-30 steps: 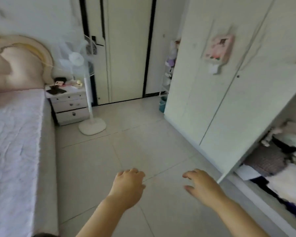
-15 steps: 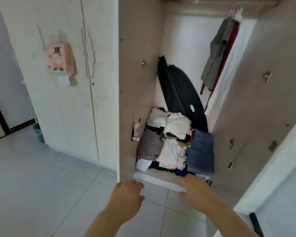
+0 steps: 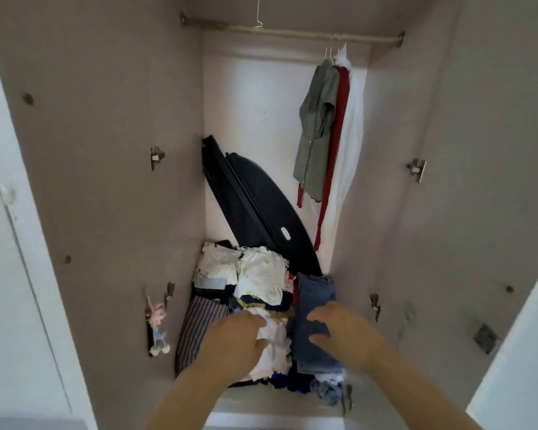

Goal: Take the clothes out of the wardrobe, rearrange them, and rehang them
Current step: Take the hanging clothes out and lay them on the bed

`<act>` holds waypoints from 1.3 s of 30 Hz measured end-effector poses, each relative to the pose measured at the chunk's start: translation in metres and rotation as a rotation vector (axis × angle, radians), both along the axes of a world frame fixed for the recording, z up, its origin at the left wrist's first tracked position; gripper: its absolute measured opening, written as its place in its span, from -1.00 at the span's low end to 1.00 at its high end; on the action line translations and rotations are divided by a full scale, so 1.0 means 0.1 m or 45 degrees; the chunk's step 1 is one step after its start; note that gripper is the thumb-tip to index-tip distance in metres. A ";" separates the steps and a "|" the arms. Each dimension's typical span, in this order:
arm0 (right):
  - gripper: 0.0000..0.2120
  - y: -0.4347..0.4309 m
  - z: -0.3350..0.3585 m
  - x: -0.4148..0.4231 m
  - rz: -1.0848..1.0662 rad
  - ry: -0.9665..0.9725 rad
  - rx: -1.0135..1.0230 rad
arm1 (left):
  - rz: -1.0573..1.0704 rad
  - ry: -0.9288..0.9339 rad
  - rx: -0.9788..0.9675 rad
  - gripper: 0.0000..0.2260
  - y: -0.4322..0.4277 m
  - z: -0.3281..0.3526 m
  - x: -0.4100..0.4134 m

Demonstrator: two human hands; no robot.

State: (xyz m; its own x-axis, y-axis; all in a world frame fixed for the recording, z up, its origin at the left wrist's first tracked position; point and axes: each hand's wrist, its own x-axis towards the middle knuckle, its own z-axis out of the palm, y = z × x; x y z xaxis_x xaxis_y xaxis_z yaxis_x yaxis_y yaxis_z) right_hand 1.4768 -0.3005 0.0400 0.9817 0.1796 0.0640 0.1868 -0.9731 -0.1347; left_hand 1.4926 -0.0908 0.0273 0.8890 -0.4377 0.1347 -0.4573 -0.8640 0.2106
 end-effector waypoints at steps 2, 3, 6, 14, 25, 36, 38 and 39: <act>-0.65 -0.02 0.16 0.33 -0.006 -0.018 0.021 | -0.041 -0.027 -0.032 -0.73 -0.07 0.14 0.44; -0.67 -0.05 0.23 0.51 -0.013 -0.036 0.027 | -0.059 -0.041 -0.056 -0.72 -0.11 0.22 0.64; -0.70 -0.14 0.46 0.98 -0.061 -0.089 0.026 | -0.106 -0.057 -0.115 -0.67 -0.25 0.47 1.21; -0.64 -0.36 0.99 2.13 -0.030 -0.284 0.042 | -0.161 -0.134 -0.249 -0.70 -0.60 0.95 2.40; -0.57 -0.65 2.12 3.82 0.235 -0.796 0.007 | -0.028 -0.445 -0.521 -0.64 -1.09 1.81 3.97; -0.62 -0.70 3.16 5.22 0.033 -1.140 -0.433 | -0.113 -0.679 -0.701 -0.61 -1.46 2.63 5.25; -0.64 -0.72 3.33 5.46 -0.064 -1.205 -0.575 | -0.134 -0.733 -0.728 -0.61 -1.49 2.75 5.48; -0.64 -0.73 3.42 5.58 -0.108 -1.234 -0.617 | -0.142 -0.755 -0.738 -0.61 -1.50 2.80 5.59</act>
